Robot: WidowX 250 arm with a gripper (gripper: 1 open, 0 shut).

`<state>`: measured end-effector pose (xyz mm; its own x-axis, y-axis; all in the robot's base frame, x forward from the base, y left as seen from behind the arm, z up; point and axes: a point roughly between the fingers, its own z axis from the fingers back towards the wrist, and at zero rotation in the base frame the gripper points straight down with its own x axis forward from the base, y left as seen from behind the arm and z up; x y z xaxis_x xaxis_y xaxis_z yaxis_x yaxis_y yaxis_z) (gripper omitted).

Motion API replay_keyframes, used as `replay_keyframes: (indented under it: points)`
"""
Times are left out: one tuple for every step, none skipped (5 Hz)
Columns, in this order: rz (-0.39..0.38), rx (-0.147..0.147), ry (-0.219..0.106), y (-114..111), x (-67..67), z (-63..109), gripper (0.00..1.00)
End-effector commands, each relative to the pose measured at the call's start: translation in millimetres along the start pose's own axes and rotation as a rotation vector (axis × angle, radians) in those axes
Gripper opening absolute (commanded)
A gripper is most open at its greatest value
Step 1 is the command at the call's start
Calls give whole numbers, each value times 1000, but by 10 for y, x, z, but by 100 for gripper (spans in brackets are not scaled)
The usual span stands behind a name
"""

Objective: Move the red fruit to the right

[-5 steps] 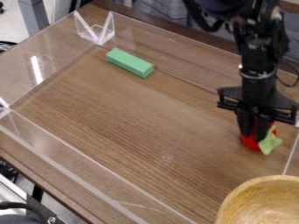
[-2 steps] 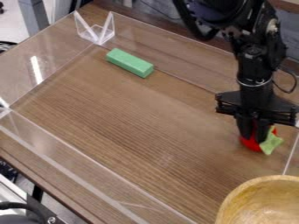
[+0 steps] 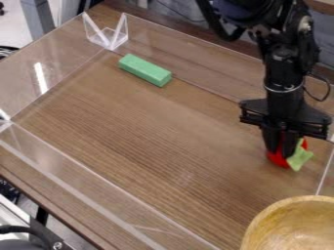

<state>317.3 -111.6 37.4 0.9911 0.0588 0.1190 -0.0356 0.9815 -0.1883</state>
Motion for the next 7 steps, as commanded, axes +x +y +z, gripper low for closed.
replay_keyframes:
  points:
    - [-74,-25,-69,-35,102,331,0]
    - [-130,-35,-62,-83,48,386,0]
    - [-74,-26,-71,-98,25,465,0]
    - [-17,-15,-74,-107,-10,512,0]
    - [-69,-24,-57,-175,42,421,0]
    - [-114,-23,-38,-220,98,314,0]
    - [-131,-18,-34,-267,97,248,0]
